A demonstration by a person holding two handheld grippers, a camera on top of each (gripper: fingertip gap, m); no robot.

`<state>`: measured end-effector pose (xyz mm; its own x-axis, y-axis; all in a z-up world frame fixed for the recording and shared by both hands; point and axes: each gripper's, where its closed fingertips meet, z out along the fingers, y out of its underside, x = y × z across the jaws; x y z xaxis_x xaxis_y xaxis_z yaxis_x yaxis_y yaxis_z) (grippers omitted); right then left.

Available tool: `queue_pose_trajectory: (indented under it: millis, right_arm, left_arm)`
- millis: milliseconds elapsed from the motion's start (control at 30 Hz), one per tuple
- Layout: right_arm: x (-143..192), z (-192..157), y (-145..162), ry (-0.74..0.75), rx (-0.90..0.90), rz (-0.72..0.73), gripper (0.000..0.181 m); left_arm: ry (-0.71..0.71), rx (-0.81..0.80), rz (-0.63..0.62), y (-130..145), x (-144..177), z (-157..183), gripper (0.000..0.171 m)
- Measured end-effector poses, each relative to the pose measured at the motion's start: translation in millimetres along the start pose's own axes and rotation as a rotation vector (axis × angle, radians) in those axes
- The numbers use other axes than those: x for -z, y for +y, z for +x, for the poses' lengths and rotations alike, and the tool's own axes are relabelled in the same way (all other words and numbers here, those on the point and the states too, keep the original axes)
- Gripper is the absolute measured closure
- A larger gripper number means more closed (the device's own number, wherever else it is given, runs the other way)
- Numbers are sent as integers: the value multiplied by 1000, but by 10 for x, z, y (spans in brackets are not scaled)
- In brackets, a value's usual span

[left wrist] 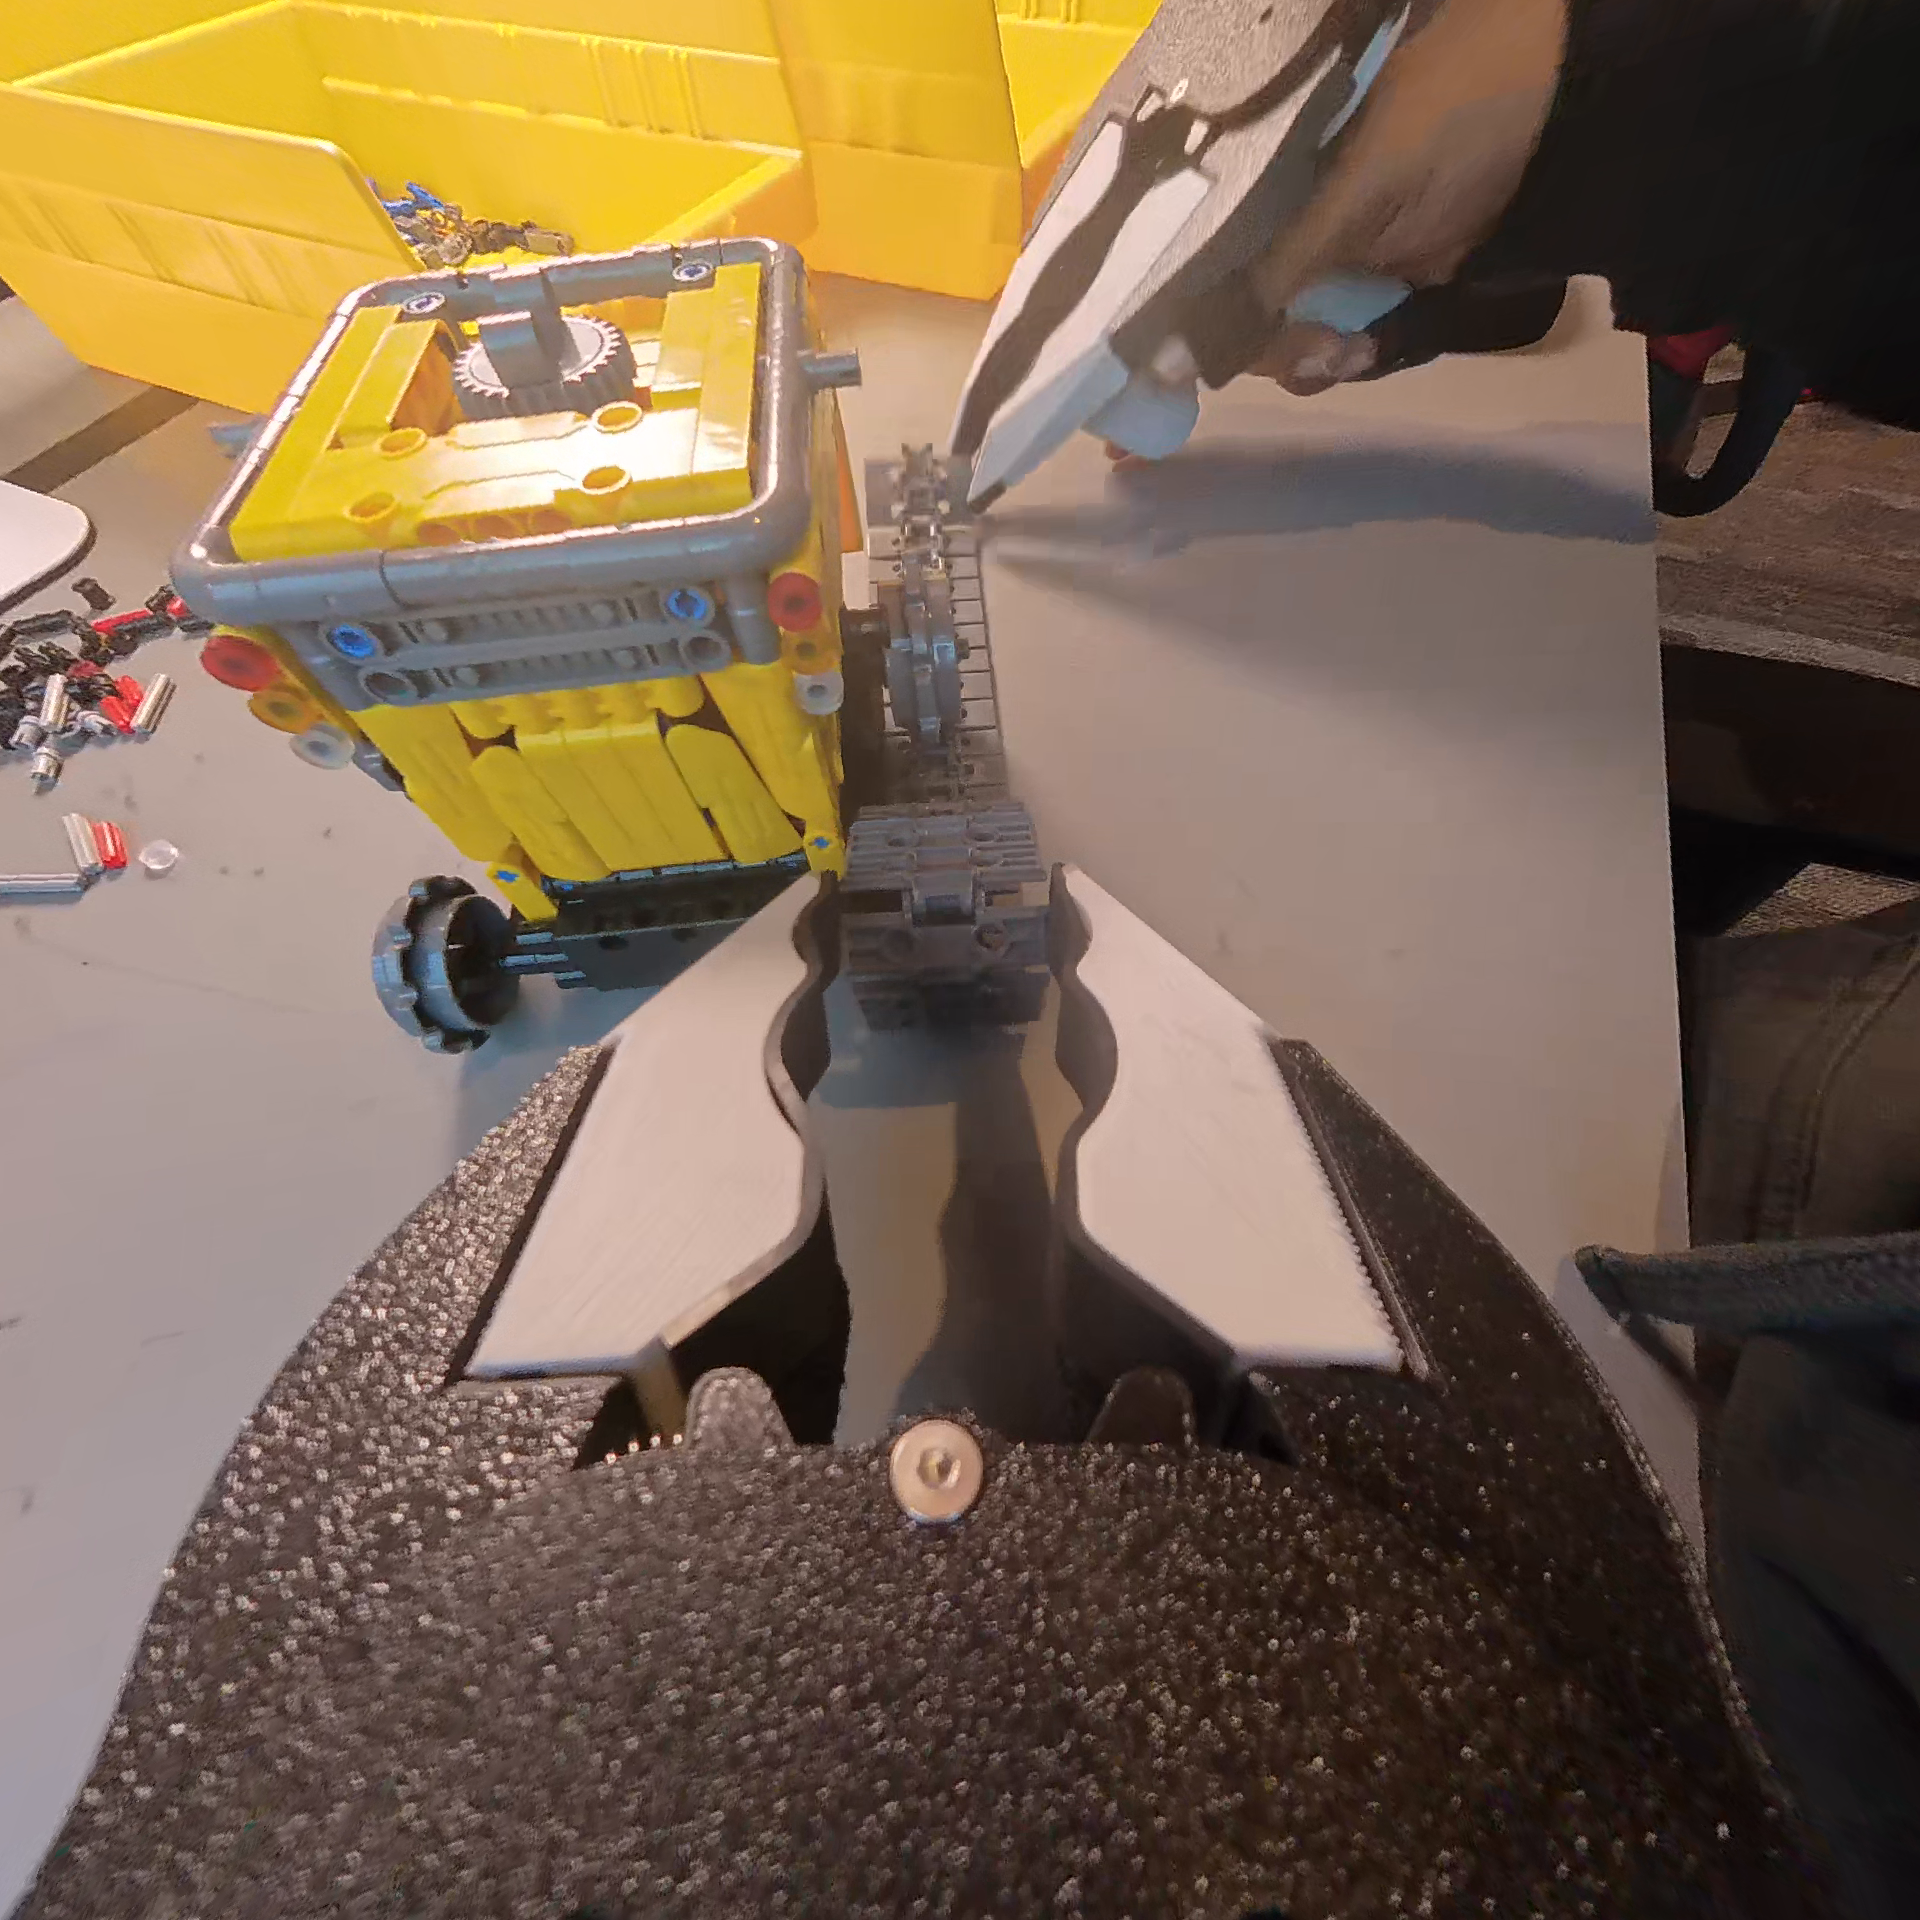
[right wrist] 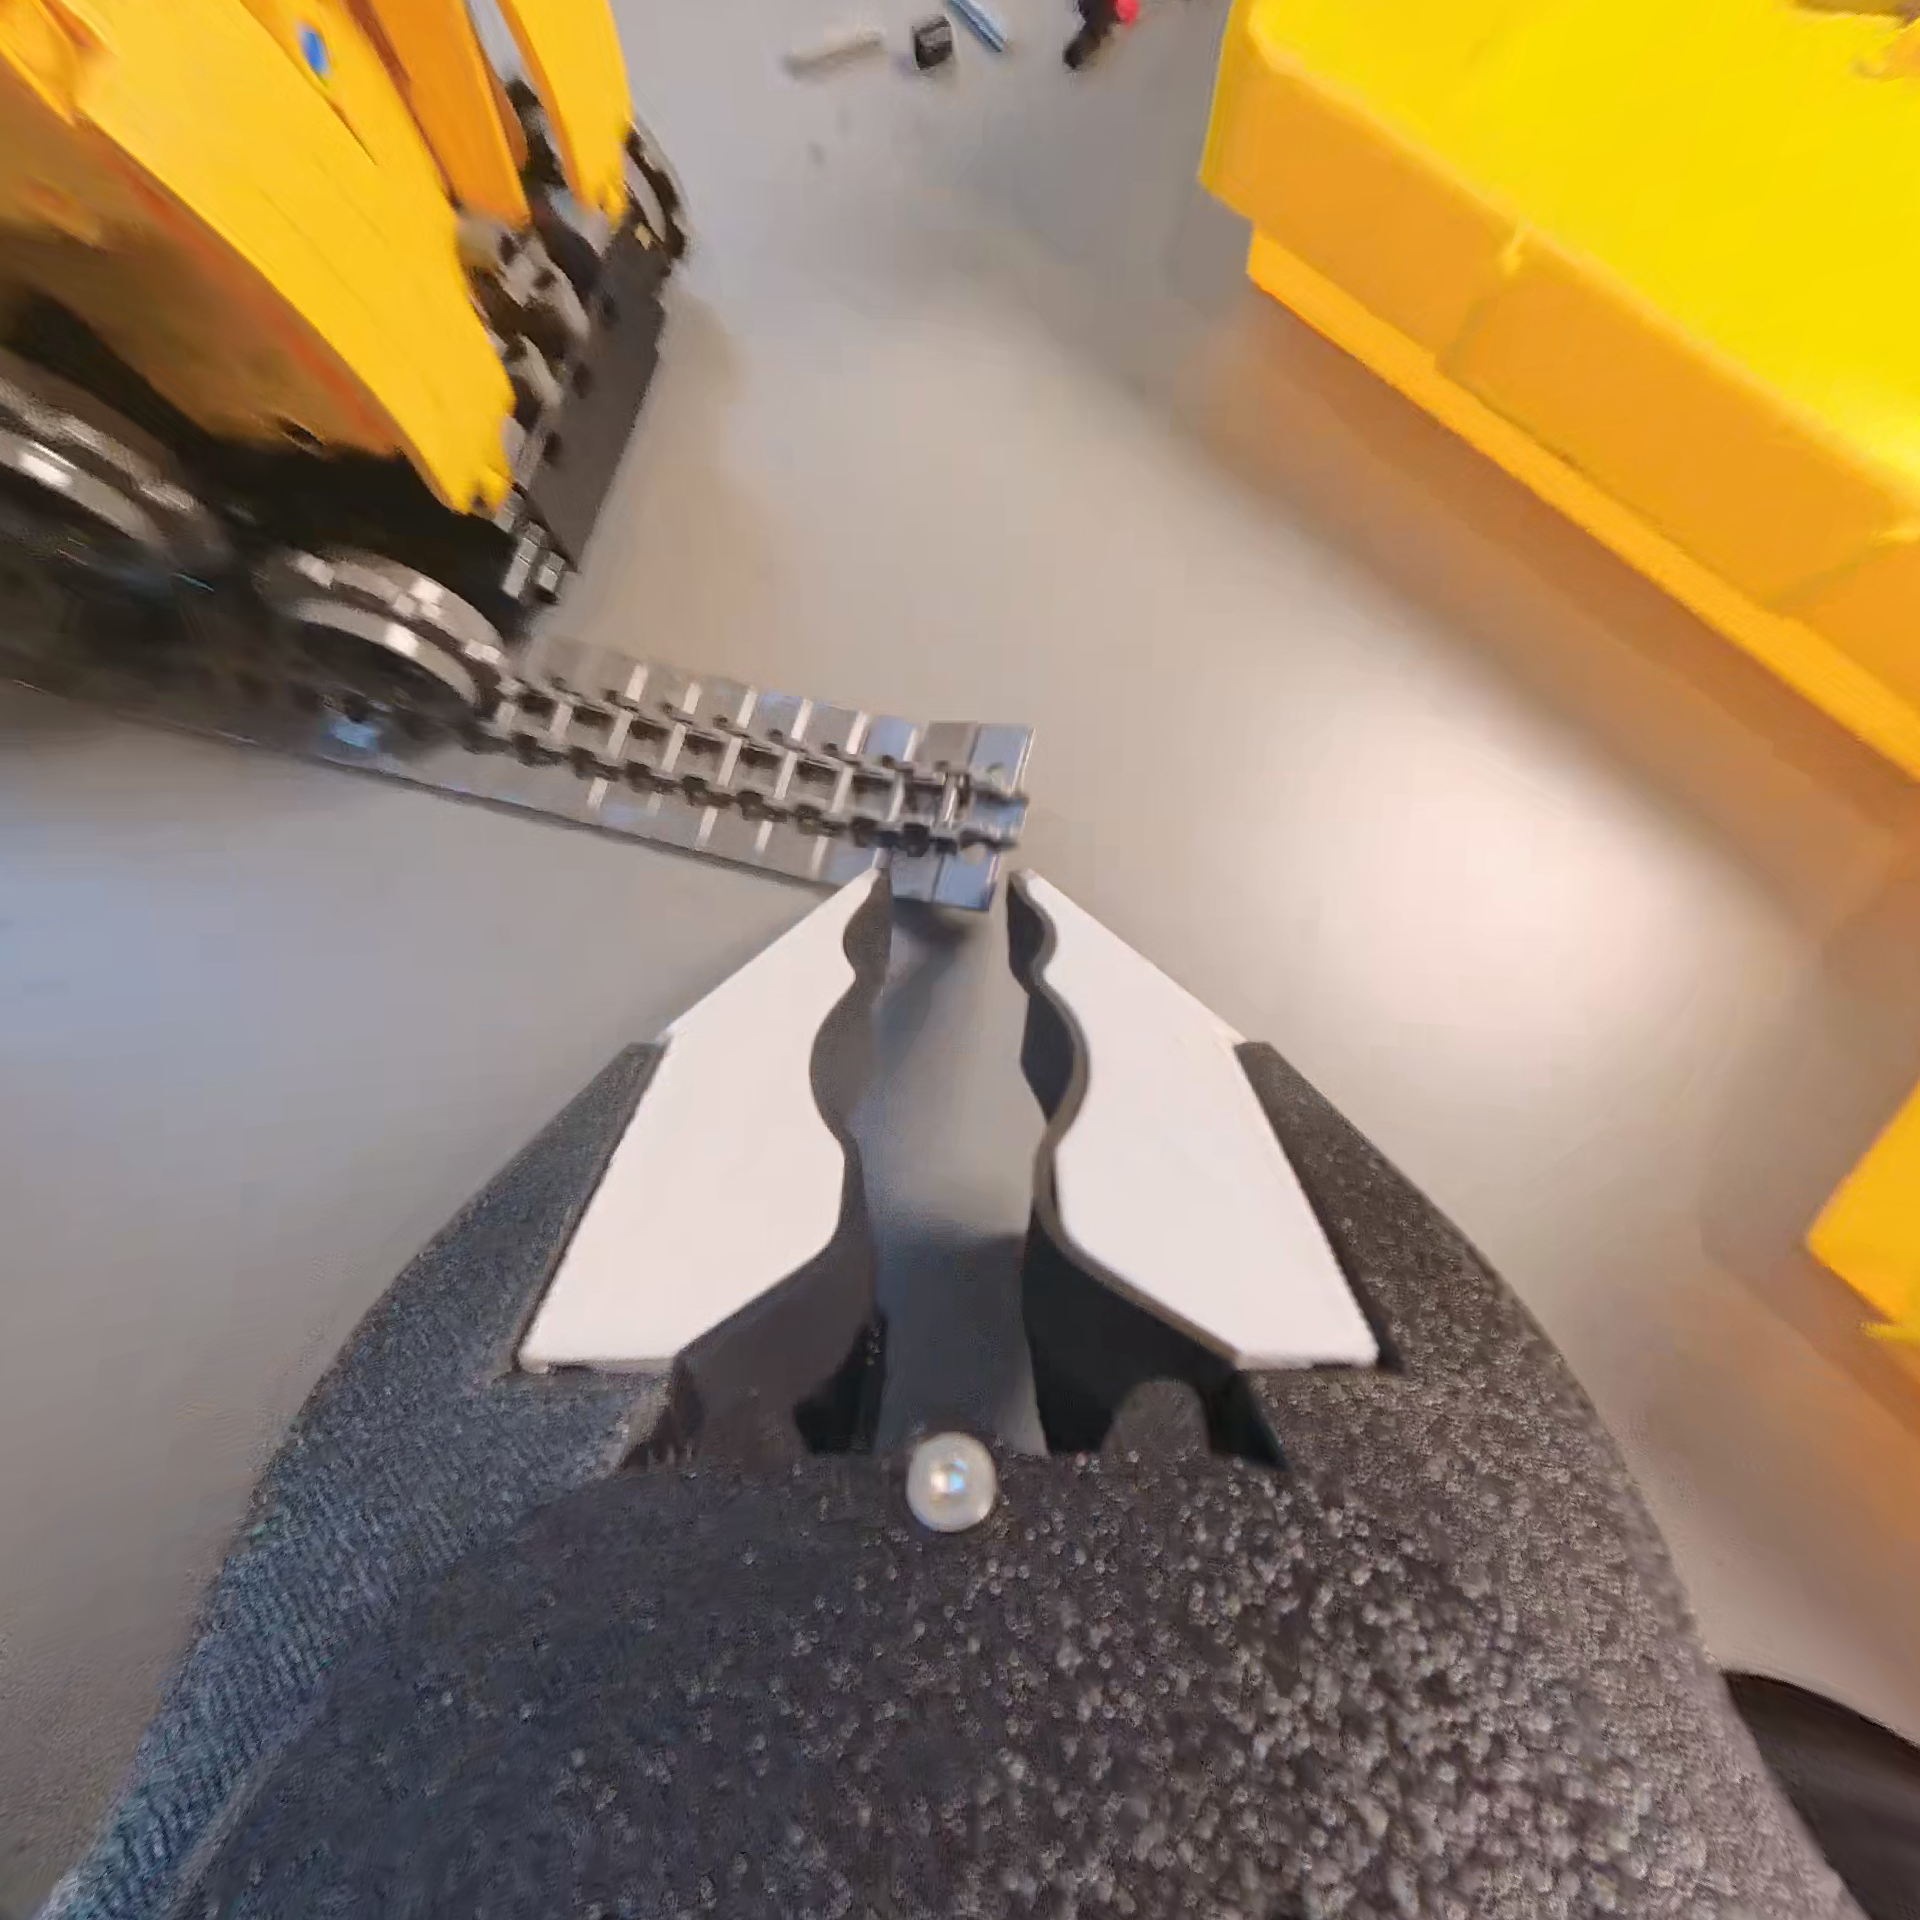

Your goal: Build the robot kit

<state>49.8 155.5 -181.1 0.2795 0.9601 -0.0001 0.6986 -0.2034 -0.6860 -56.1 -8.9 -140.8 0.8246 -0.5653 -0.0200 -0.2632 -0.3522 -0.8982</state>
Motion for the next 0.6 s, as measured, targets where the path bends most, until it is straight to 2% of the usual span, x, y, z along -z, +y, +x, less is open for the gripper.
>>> queue_pose_trajectory:
  millis: [33,100,167,233,267,400,467,600]
  right_arm:
    - [8,43,-27,39,56,-1,154]
    - [109,-83,-306,-6,147,104,138]
    - [229,-369,-569,-122,265,189,137]
    - [193,-478,-683,-119,379,178,137]
    - [134,-546,-706,-131,429,168,138]
    - [-91,-879,-771,-228,497,189,166]
    - [-133,-967,-803,-232,527,206,169]
    - [-195,-1101,-847,-228,440,196,172]
  left_arm:
    - [-1,-1,1,-2,1,0,134]
    - [-2,-2,5,-4,2,-2,134]
    - [0,-10,8,-6,1,-3,134]
    - [2,-12,9,-13,4,-4,134]
    - [2,-15,9,-14,8,-5,134]
    - [8,-34,9,25,81,-10,134]
    - [17,-39,12,53,163,-17,134]
    - [66,-5,46,44,360,-1,136]
